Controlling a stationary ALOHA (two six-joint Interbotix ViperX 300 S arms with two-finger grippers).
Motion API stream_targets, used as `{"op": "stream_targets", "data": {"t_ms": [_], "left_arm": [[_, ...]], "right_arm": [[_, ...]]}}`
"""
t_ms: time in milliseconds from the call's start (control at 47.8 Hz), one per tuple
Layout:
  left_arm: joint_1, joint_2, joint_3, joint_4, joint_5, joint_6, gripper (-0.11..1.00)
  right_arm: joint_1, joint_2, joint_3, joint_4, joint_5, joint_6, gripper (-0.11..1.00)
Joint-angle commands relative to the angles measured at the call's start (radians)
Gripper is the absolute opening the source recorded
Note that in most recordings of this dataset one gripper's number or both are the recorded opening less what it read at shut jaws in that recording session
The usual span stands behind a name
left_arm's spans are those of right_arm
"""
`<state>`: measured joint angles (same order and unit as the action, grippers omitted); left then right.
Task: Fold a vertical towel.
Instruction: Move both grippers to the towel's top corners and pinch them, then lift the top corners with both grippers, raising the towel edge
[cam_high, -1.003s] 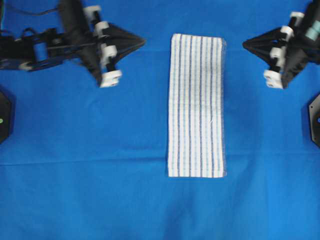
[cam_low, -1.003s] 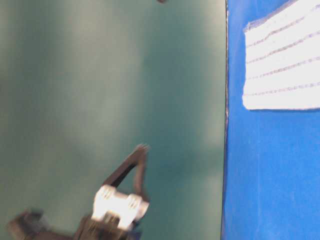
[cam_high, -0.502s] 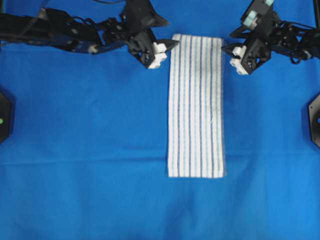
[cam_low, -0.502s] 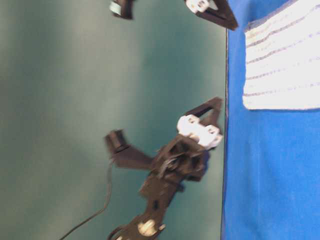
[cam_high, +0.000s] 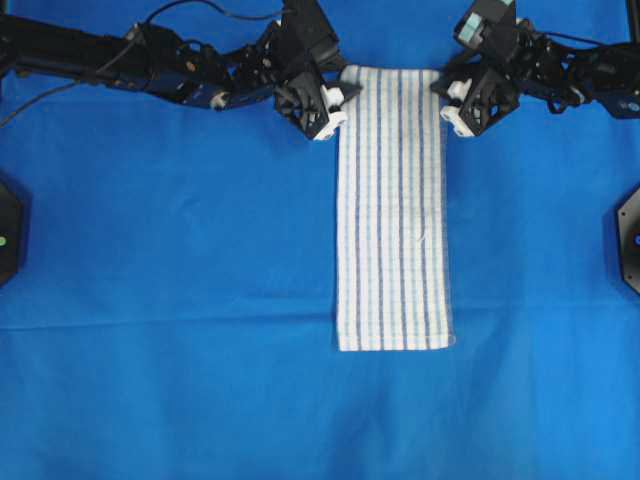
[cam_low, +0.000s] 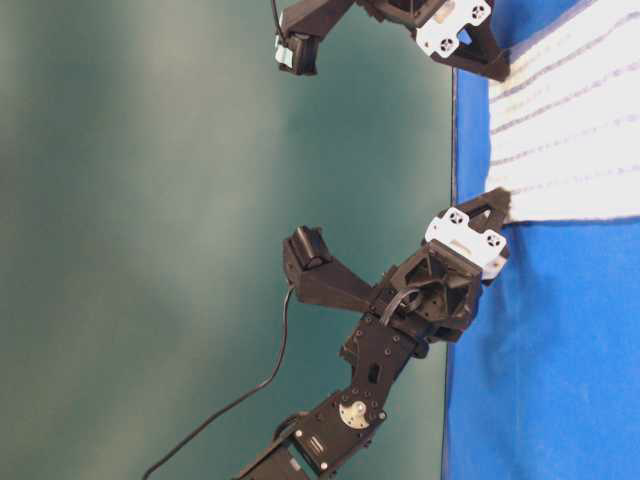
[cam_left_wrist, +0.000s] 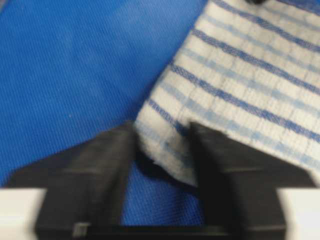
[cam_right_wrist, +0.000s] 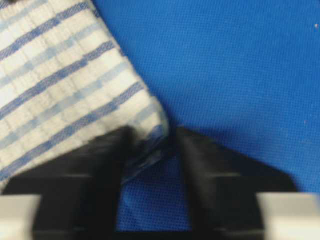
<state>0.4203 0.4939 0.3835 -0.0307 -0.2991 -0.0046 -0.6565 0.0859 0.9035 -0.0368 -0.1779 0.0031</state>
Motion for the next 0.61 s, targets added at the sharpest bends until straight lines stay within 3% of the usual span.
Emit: {"op": "stream_targets", "data": {"t_ms": [0, 63, 125, 376, 585], "left_arm": [[-0.006, -0.015, -0.017, 0.002, 0.014, 0.015, 0.29], [-0.008, -0.014, -0.017, 0.002, 0.018, 0.021, 0.13], [-0.011, -0.014, -0.017, 0.002, 0.018, 0.021, 0.04], [-0.008, -0.025, -0.017, 0.002, 0.021, 0.025, 0.05], [0.044, -0.072, -0.023, 0.002, 0.028, 0.028, 0.05]], "right_arm": [[-0.008, -0.005, -0.008, -0.003, 0.003, -0.008, 0.29], [-0.008, -0.006, -0.006, -0.003, 0.003, -0.011, 0.12], [-0.008, -0.006, -0.008, -0.003, 0.003, -0.011, 0.10], [-0.008, -0.011, -0.014, -0.003, -0.005, -0.006, 0.10], [-0.035, -0.055, -0.031, -0.003, -0.003, -0.008, 0.10]]}}
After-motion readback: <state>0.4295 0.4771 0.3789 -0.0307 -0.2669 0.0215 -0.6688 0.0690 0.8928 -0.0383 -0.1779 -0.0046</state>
